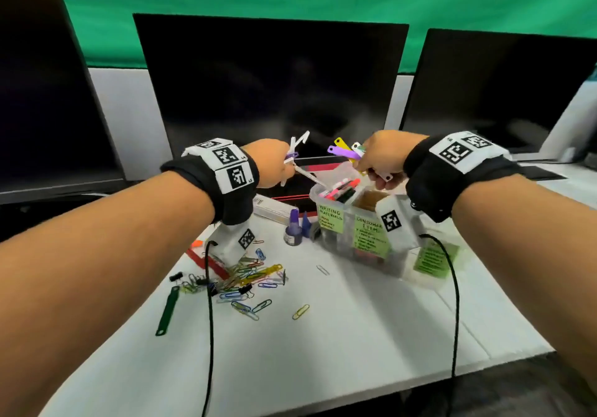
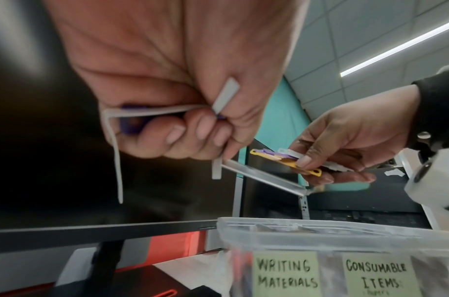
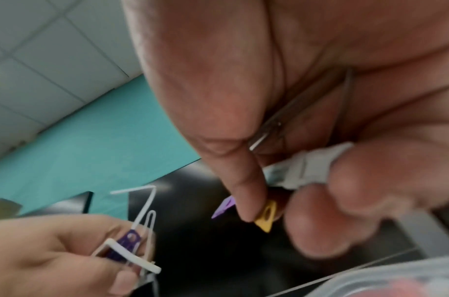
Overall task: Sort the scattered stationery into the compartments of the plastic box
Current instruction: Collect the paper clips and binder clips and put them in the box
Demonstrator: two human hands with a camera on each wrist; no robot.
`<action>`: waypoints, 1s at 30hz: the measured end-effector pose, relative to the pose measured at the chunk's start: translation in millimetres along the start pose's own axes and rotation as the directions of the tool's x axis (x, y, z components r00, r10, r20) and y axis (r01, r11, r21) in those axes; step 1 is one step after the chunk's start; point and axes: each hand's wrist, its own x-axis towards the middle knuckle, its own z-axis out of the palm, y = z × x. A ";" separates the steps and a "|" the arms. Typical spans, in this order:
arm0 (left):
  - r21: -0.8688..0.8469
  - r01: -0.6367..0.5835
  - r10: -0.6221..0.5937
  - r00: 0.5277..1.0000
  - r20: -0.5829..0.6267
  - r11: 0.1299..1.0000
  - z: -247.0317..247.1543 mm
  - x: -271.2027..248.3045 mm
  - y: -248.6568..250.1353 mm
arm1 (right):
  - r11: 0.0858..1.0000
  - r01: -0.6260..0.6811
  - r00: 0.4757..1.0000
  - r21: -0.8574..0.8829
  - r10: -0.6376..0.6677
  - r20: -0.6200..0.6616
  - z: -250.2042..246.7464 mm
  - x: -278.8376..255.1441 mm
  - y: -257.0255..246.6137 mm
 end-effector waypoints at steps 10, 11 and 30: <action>-0.001 -0.107 0.107 0.993 0.052 0.994 -3.1 52.3 88.3 | 0.910 -0.229 0.972 -0.346 0.234 -0.027 -30.4 13.7 55.9; 0.007 -0.109 0.109 0.992 0.062 0.994 -4.2 56.2 92.5 | 0.894 -0.234 0.970 -0.381 0.242 -0.028 -32.9 17.4 54.6; 0.081 -0.140 0.129 0.983 0.129 0.987 8.3 97.8 107.6 | 0.912 -0.132 0.987 -0.388 0.156 0.031 -39.4 54.3 54.9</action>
